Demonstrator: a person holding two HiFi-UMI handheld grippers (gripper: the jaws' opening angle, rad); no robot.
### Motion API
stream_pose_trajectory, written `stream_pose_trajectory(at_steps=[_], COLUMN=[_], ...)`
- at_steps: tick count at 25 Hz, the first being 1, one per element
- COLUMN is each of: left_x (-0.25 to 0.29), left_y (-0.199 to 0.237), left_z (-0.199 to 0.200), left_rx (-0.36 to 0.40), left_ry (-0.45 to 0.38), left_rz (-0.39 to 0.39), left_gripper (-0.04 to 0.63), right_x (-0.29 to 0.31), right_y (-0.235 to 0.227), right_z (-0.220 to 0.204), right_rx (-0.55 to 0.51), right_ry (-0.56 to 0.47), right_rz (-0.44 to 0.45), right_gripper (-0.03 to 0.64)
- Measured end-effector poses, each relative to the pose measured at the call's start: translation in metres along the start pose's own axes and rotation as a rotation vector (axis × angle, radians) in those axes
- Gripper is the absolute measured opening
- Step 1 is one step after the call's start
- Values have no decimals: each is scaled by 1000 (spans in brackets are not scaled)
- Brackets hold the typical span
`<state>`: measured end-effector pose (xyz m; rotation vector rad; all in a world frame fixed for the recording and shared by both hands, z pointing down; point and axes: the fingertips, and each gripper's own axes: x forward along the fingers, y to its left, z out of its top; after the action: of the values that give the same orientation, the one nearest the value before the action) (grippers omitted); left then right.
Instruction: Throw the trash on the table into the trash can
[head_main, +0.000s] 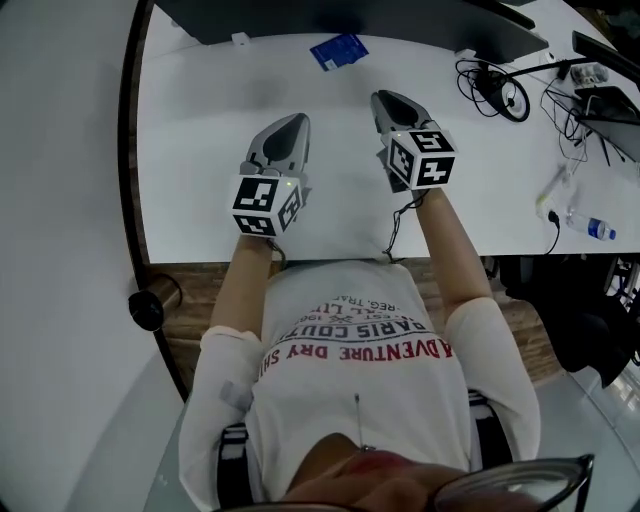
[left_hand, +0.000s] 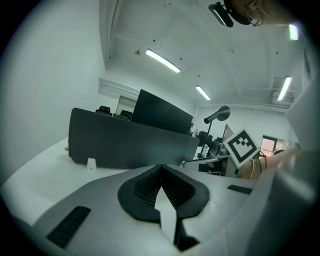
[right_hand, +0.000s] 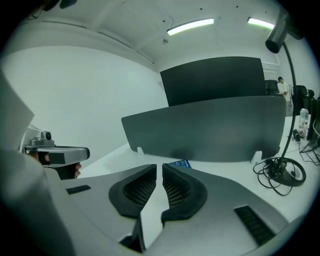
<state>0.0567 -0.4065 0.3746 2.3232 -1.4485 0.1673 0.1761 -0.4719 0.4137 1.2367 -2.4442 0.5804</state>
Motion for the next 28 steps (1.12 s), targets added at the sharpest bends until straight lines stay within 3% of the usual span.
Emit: stream_pose_trajectory(at_steps=[2, 4, 6, 14, 18, 21, 25, 26, 28], left_x=[14, 27, 39, 77, 89, 93, 94, 94, 92], left_y=[18, 35, 50, 93, 102, 105, 110, 110, 109], left_z=[4, 4, 0, -25, -36, -42, -52, -54, -57], left_rx=[6, 3, -10, -54, -36, -41, -74, -81, -92], left_ry=[4, 8, 12, 39, 62, 67, 87, 93, 101], left_rz=[-21, -37, -57, -83, -92, -89, -87, -88, -88], left_gripper=[23, 23, 23, 23, 23, 23, 23, 23, 23], right_x=[28, 58, 85, 183, 211, 218, 221, 219, 211], right_y=[-6, -16, -29, -78, -95, -105, -109, -110, -114], right_z=[6, 7, 4, -31, -45, -53, -60, -60, -60], right_rx=[-13, -12, 12, 52, 29, 23, 39, 33, 5], right_ry=[19, 48, 76, 250, 317, 356, 321, 325, 348], right_rz=[-22, -52, -85, -121, -165, -222, -247, -259, -284], right_gripper=[47, 185, 220, 276, 290, 290, 288, 260, 57])
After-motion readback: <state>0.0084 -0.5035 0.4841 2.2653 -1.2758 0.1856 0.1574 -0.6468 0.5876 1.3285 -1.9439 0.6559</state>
